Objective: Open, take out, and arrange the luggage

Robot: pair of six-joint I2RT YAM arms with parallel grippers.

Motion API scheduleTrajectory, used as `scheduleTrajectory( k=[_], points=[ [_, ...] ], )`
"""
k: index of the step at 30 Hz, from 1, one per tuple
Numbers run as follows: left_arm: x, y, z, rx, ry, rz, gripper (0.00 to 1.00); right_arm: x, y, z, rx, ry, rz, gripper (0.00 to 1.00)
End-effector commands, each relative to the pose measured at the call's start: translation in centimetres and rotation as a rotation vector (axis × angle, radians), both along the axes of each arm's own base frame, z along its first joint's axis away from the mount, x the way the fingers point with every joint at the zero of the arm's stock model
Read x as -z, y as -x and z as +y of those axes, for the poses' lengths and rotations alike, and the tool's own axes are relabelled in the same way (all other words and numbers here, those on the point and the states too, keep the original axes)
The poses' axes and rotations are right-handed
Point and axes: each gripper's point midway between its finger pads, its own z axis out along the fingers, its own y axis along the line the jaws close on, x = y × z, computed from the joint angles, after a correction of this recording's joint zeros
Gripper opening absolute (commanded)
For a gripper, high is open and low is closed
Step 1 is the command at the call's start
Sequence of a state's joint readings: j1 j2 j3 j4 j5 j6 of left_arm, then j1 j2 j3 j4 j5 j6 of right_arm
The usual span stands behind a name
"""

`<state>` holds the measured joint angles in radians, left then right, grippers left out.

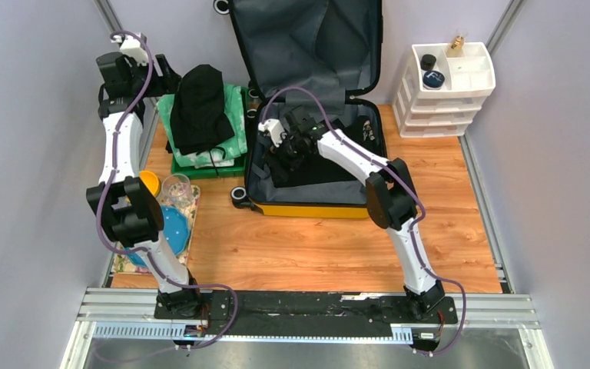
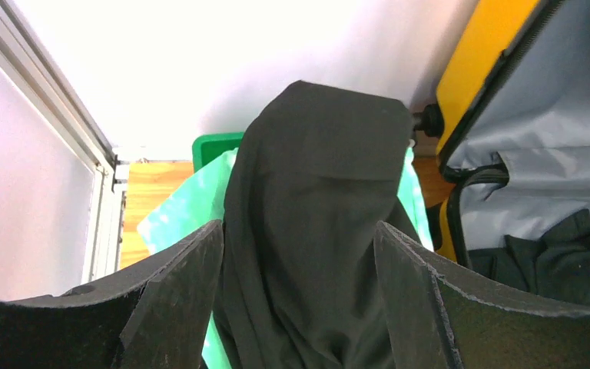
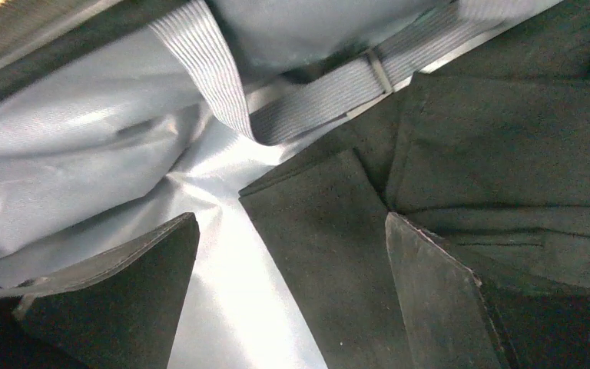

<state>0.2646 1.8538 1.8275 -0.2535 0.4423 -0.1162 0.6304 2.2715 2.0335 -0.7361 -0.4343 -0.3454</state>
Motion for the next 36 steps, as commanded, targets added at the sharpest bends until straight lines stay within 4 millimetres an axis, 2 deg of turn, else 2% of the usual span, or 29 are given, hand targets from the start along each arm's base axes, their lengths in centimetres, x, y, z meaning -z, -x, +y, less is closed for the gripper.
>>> scheduleTrajectory(
  k=[1, 3, 10, 13, 15, 16, 17, 19, 20, 22, 23, 24, 26, 32, 35, 36],
  points=[
    [-1.1, 2.2, -0.8, 0.014, -0.034, -0.004, 0.80, 0.2, -1.0, 0.7, -0.018, 0.000, -0.041, 0.95],
    [-0.9, 2.4, -0.9, 0.017, -0.031, 0.000, 0.80, 2.2, -0.8, 0.3, -0.023, 0.037, -0.037, 0.94],
    [-0.1, 2.2, -1.2, 0.024, 0.004, 0.016, 0.80, 5.2, -1.3, 0.1, -0.031, 0.125, -0.078, 0.86],
    [-0.2, 1.9, -1.3, 0.032, 0.019, 0.012, 0.80, 5.4, -1.5, 0.5, -0.042, 0.147, -0.110, 0.78],
    [-0.2, 1.9, -1.4, 0.033, 0.023, 0.009, 0.80, 5.2, -1.7, 0.7, -0.050, 0.151, -0.126, 0.65],
    [-0.1, 1.8, -1.5, 0.037, 0.025, 0.010, 0.80, 4.9, -1.7, 1.0, -0.053, 0.147, -0.136, 0.58],
    [-0.2, 1.8, -1.5, 0.037, 0.025, 0.007, 0.80, 4.5, -1.7, 1.2, -0.050, 0.140, -0.141, 0.47],
    [-0.4, 1.9, -1.5, 0.039, 0.021, 0.004, 0.80, 3.1, -1.7, 1.6, -0.057, 0.109, -0.150, 0.41],
    [-0.4, 1.9, -1.5, 0.040, 0.021, 0.000, 0.80, 2.5, -1.7, 1.8, -0.059, 0.095, -0.155, 0.29],
    [-0.5, 2.0, -1.5, 0.044, 0.019, -0.002, 0.80, 1.1, -1.7, 2.3, -0.069, 0.058, -0.168, 0.14],
    [-0.5, 2.0, -1.6, 0.045, 0.017, -0.004, 0.80, 0.1, -1.8, 2.5, -0.068, 0.041, -0.178, 0.03],
    [-0.4, 1.9, -1.7, 0.046, 0.017, -0.001, 0.80, -0.5, -1.7, 2.7, -0.069, 0.026, -0.178, 0.00],
    [-0.4, 1.9, -1.5, 0.043, 0.015, -0.004, 0.80, -2.4, -1.7, 3.1, -0.074, -0.003, -0.195, 0.00],
    [-0.4, 1.8, -1.8, 0.053, 0.029, -0.009, 0.80, -5.5, -1.0, 3.1, -0.066, -0.070, -0.180, 0.00],
    [-0.5, 1.7, -1.8, 0.056, 0.032, -0.013, 0.80, -7.8, -1.7, 2.7, -0.003, -0.135, -0.163, 0.00],
    [-0.4, 1.6, -1.9, 0.058, 0.035, -0.013, 0.80, -8.7, -2.3, 2.0, 0.026, -0.155, -0.160, 0.00]
  ],
)
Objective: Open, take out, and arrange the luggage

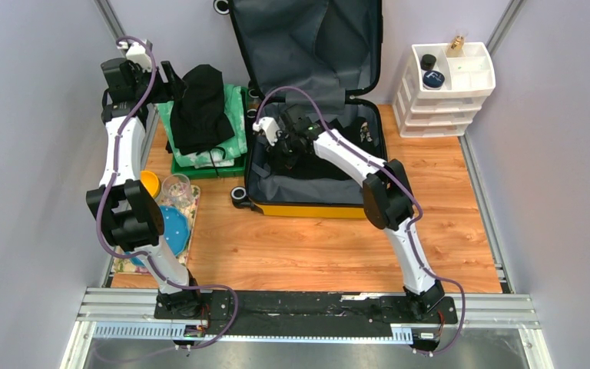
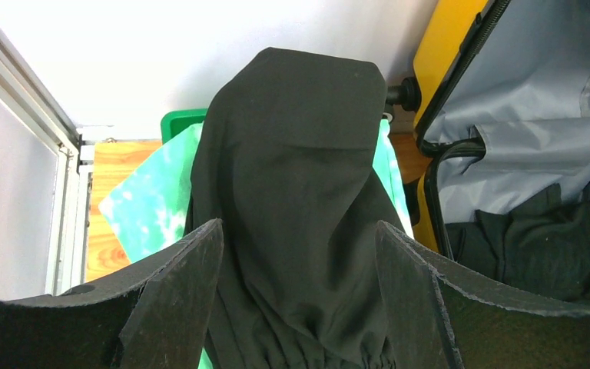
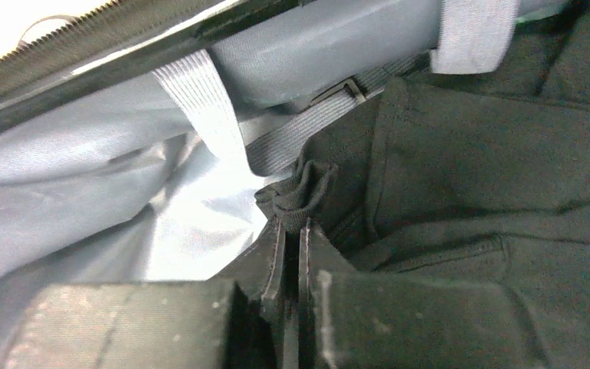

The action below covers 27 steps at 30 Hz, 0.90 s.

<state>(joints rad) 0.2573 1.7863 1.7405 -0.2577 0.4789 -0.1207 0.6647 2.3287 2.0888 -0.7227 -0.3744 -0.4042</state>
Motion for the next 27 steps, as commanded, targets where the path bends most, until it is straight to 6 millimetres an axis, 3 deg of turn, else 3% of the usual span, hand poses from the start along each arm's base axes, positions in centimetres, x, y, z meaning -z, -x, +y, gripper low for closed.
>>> scheduleTrajectory(
  k=[1, 8, 10, 11, 14, 15, 16, 17, 18, 20, 21, 26, 27],
  points=[
    [-0.8, -0.3, -0.3, 0.016, 0.016, -0.032, 0.80, -10.4, -1.7, 0.1, 0.093, -0.222, -0.059, 0.00],
    [-0.8, -0.5, -0.5, 0.027, 0.027, -0.035, 0.80, -12.1, -4.0, -4.6, 0.288, -0.281, -0.037, 0.00],
    [-0.7, -0.5, -0.6, 0.034, 0.027, -0.036, 0.80, -11.6, -4.8, -6.8, 0.366, -0.263, -0.034, 0.00],
    [-0.8, -0.5, -0.7, 0.038, 0.028, -0.038, 0.80, -12.5, -4.9, -7.7, 0.404, -0.272, -0.038, 0.00],
    [-0.7, -0.5, -0.8, 0.042, 0.031, -0.036, 0.80, -12.9, -6.2, -12.6, 0.564, -0.247, -0.064, 0.00],
    [-0.6, -0.5, -0.9, 0.047, 0.030, -0.035, 0.80, -12.8, -7.2, -15.5, 0.661, -0.225, -0.083, 0.00],
    [-0.6, -0.5, -0.8, 0.047, 0.030, -0.036, 0.80, -12.7, -7.3, -17.1, 0.710, -0.206, -0.091, 0.00],
    [-0.6, -0.6, -0.8, 0.046, 0.028, -0.036, 0.80, -11.4, -6.8, -18.8, 0.745, -0.165, -0.077, 0.00],
    [-0.6, -0.6, -0.9, 0.047, 0.029, -0.037, 0.80, -11.6, -6.9, -21.4, 0.811, -0.126, -0.111, 0.00],
    [-0.8, -0.7, -0.8, 0.046, 0.029, -0.042, 0.80, -10.4, -6.1, -23.9, 0.861, -0.057, -0.117, 0.00],
    [-0.6, -0.8, -0.8, 0.047, 0.034, -0.040, 0.80, -9.3, -5.1, -26.0, 0.902, 0.011, -0.129, 0.00],
    [-0.7, -0.9, -0.9, 0.050, 0.042, -0.041, 0.80, -6.5, -2.7, -29.7, 0.941, 0.200, -0.152, 0.00],
    [-0.7, -0.9, -0.9, 0.050, 0.041, -0.042, 0.80, -6.4, -2.8, -31.2, 0.992, 0.264, -0.180, 0.00]
  ],
)
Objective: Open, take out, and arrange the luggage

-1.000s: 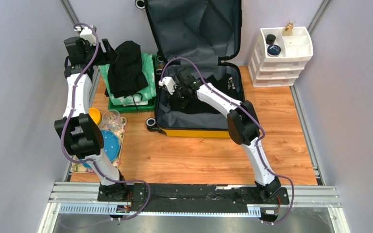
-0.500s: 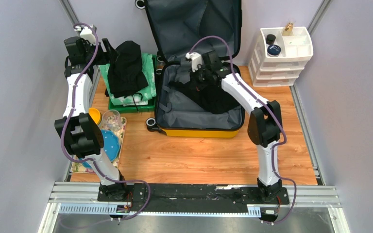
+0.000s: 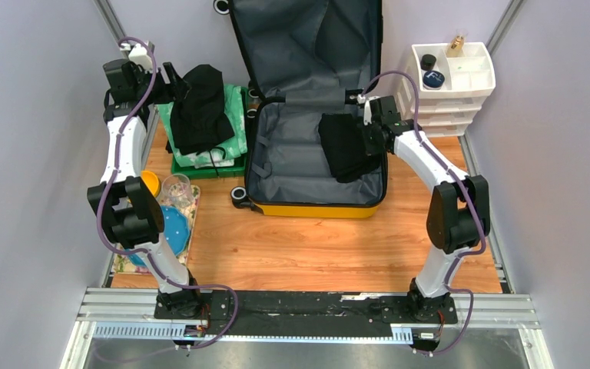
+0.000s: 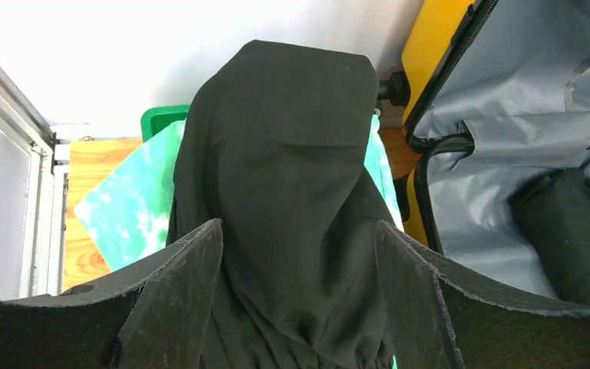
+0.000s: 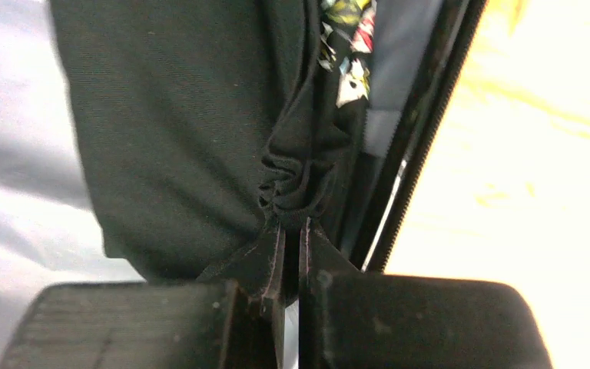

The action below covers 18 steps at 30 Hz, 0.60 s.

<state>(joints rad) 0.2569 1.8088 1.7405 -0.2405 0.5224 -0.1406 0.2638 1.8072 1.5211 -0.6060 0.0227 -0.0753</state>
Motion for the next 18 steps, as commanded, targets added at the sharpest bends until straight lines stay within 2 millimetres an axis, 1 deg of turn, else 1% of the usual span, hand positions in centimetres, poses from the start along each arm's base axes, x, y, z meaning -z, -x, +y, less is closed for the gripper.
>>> scheduleTrajectory(
  k=[1, 2, 3, 4, 5, 6, 7, 8, 9, 10, 11, 13, 14, 15, 16, 17, 18],
  points=[
    [-1.4, -0.5, -0.2, 0.015, 0.008, -0.049, 0.80, -0.1, 0.7, -4.2, 0.109, 0.239, -0.020, 0.00],
    [-1.4, -0.5, -0.2, 0.013, 0.008, -0.047, 0.80, 0.2, 1.0, -4.5, 0.118, 0.256, 0.005, 0.01],
    [-1.3, -0.5, -0.1, 0.011, 0.006, -0.046, 0.80, 0.3, 0.9, -4.3, 0.116, 0.251, 0.016, 0.05],
    [-1.3, -0.4, -0.2, 0.015, 0.009, -0.045, 0.80, -0.3, 0.5, -3.8, 0.106, 0.230, 0.006, 0.21],
    [-1.4, -0.4, -0.2, 0.015, 0.009, -0.046, 0.80, -0.4, 0.3, -3.2, 0.084, 0.225, 0.005, 0.28],
    [-1.4, -0.5, -0.3, 0.017, 0.006, -0.048, 0.80, -1.0, 0.2, -2.0, 0.046, 0.213, -0.007, 0.37],
    [-1.3, -0.4, -0.2, 0.016, 0.005, -0.040, 0.81, -2.4, -0.4, -1.0, 0.023, 0.201, -0.041, 0.50],
    [-1.6, -0.5, -0.1, 0.014, -0.006, -0.047, 0.81, -2.6, -0.6, -0.4, -0.002, 0.205, -0.045, 0.54],
    [-1.7, -0.5, 0.0, 0.012, -0.011, -0.047, 0.81, -3.2, -0.6, 0.8, -0.027, 0.201, -0.064, 0.57],
    [-1.5, -0.4, 0.0, 0.009, -0.016, -0.042, 0.81, -3.8, -0.9, 1.3, -0.042, 0.199, -0.085, 0.59],
    [-1.7, -0.2, 0.1, 0.009, -0.025, -0.046, 0.81, -5.2, -1.4, 2.0, -0.051, 0.193, -0.138, 0.59],
    [-1.8, 0.0, 0.1, 0.007, -0.037, -0.047, 0.81, -6.5, -1.3, 4.0, -0.128, 0.200, -0.204, 0.59],
    [-1.8, 0.2, 0.2, 0.004, -0.043, -0.047, 0.81, -6.9, -1.6, 5.2, -0.165, 0.179, -0.247, 0.59],
    [-1.6, 0.3, 0.2, 0.003, -0.046, -0.046, 0.82, -7.6, -1.1, 7.3, -0.244, 0.143, -0.277, 0.59],
    [-1.3, 0.4, 0.1, 0.004, -0.048, -0.042, 0.82, -7.7, -1.0, 8.5, -0.281, 0.120, -0.285, 0.59],
    [-1.5, 0.6, 0.2, 0.003, -0.051, -0.047, 0.82, -7.4, -0.8, 9.7, -0.320, 0.100, -0.277, 0.59],
    [-1.3, 0.6, 0.1, 0.003, -0.049, -0.044, 0.82, -6.9, -1.0, 11.5, -0.367, 0.070, -0.261, 0.59]
  ],
)
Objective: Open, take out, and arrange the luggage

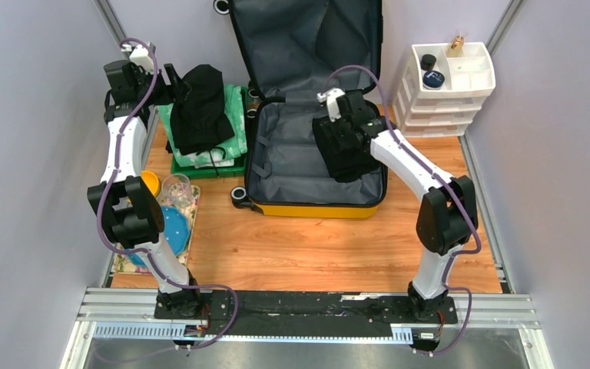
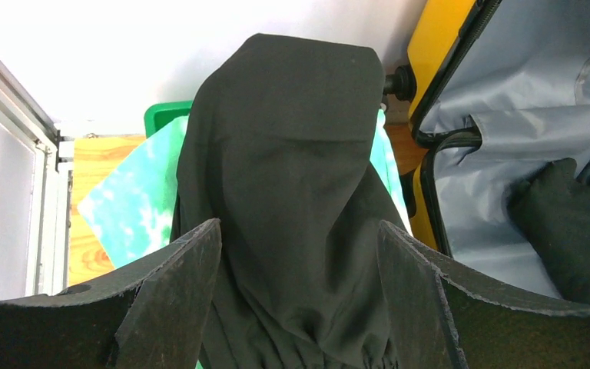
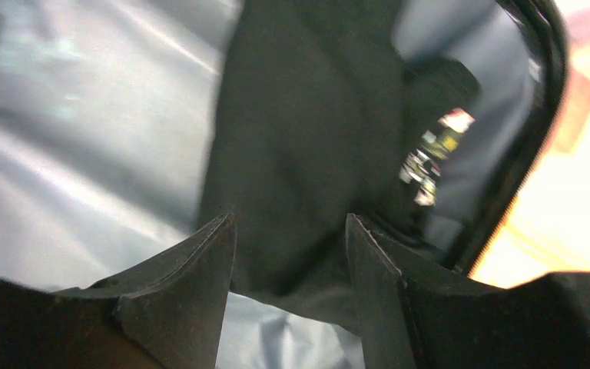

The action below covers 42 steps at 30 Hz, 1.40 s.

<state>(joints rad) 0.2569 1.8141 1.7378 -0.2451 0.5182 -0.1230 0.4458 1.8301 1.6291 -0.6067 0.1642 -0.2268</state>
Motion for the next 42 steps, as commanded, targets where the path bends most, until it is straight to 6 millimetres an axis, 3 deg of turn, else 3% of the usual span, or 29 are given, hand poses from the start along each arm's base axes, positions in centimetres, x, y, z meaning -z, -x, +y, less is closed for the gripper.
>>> scheduleTrajectory(
  k=[1, 2, 3, 4, 7, 10, 14, 18, 20, 23, 24, 25, 31, 35, 42],
  points=[
    [-1.7, 0.8, -0.1, 0.006, -0.034, -0.048, 0.82, -2.9, -0.9, 6.2, -0.191, -0.113, -0.079, 0.57],
    [-1.7, 0.8, -0.2, 0.006, -0.029, -0.046, 0.82, -2.1, -0.9, 6.6, -0.187, -0.112, -0.045, 0.57],
    [-1.6, 0.9, -0.2, 0.005, -0.026, -0.044, 0.82, -2.8, -1.4, 7.7, -0.209, -0.149, -0.044, 0.57],
    [-1.5, 0.9, -0.1, 0.004, -0.024, -0.042, 0.82, 0.0, -2.0, 8.3, -0.189, -0.145, 0.015, 0.59],
    [-1.6, 1.0, -0.2, 0.004, -0.020, -0.042, 0.82, 3.5, -3.2, 9.1, -0.155, -0.117, 0.093, 0.60],
    [-1.9, 1.1, -0.1, 0.002, -0.031, -0.049, 0.82, 5.3, -4.3, 8.2, -0.098, -0.054, 0.108, 0.62],
    [-2.0, 1.4, -0.1, 0.003, -0.049, -0.054, 0.82, 8.1, -3.8, 8.4, -0.126, -0.039, 0.168, 0.61],
    [-1.6, 1.3, 0.0, 0.001, -0.043, -0.045, 0.82, 10.2, -3.5, 8.7, -0.135, -0.031, 0.207, 0.52],
    [-1.7, 1.2, -0.1, 0.003, -0.036, -0.046, 0.82, 10.4, -3.8, 8.7, -0.126, -0.015, 0.199, 0.49],
    [-1.9, 1.1, -0.1, 0.003, -0.036, -0.051, 0.82, 10.4, -4.4, 8.4, -0.104, 0.002, 0.169, 0.26],
    [-1.8, 1.2, -0.1, 0.003, -0.039, -0.048, 0.82, 10.4, -4.4, 8.3, -0.106, 0.008, 0.165, 0.10],
    [-1.8, 1.2, 0.0, 0.003, -0.040, -0.049, 0.82, 10.4, -4.7, 8.2, -0.102, 0.010, 0.157, 0.00],
    [-2.1, 1.0, -0.1, 0.002, -0.040, -0.054, 0.82, 8.6, -5.1, 9.2, -0.122, -0.051, 0.117, 0.00],
    [-2.1, 1.0, -0.1, 0.007, -0.038, -0.053, 0.82, 6.7, -3.9, 12.0, -0.209, -0.168, 0.118, 0.00],
    [-2.0, 1.2, -0.2, 0.007, -0.039, -0.046, 0.82, 2.9, -2.6, 15.0, -0.290, -0.328, 0.097, 0.00]
  ],
)
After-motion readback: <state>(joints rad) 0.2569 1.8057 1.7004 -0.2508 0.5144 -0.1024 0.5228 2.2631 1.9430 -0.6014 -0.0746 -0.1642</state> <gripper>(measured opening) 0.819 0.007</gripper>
